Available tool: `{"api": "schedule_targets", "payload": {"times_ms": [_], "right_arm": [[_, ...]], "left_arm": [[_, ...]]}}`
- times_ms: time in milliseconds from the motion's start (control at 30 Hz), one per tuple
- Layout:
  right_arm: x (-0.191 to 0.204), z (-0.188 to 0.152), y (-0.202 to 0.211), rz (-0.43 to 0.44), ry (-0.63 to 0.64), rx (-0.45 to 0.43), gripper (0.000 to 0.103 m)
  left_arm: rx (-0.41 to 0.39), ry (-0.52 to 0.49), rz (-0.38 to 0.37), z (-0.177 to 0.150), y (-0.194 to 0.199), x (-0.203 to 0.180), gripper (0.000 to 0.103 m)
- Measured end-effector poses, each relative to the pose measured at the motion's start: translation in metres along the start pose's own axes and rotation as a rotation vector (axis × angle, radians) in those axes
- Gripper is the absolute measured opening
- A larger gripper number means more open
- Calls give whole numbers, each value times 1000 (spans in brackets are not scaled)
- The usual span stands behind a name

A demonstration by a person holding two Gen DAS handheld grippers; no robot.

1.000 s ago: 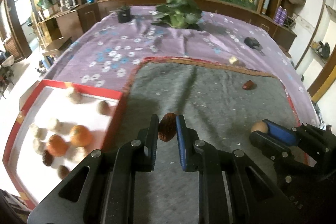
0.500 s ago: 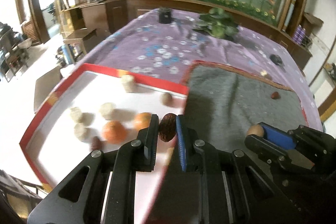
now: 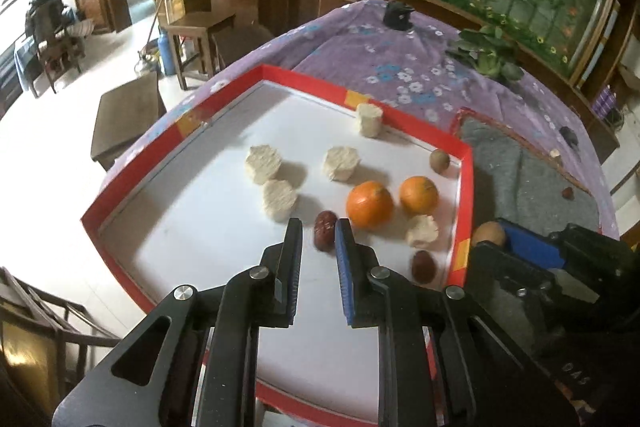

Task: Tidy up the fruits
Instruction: 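Carry the date and brown fruit into the tray and open both grippers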

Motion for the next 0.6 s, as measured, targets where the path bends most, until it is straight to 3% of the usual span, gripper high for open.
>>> {"api": "schedule_targets", "payload": {"times_ms": [267, 600], "right_arm": [[18, -3, -25, 20, 44, 48, 21], [22, -2, -51, 51, 37, 92, 24]], "left_arm": [[45, 29, -83, -10, -10, 5, 16], [86, 5, -63, -17, -17, 4, 16]]}}
Point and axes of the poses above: each gripper's, at about its wrist camera, not at the fingertips, and y roughly against the way its jaws point, x to its left, z to its top, the point moved 8 cm from there along -y, roughly the way its jaws point, and after that the axes turned 8 degrees about -z, right-handed, at the moved point
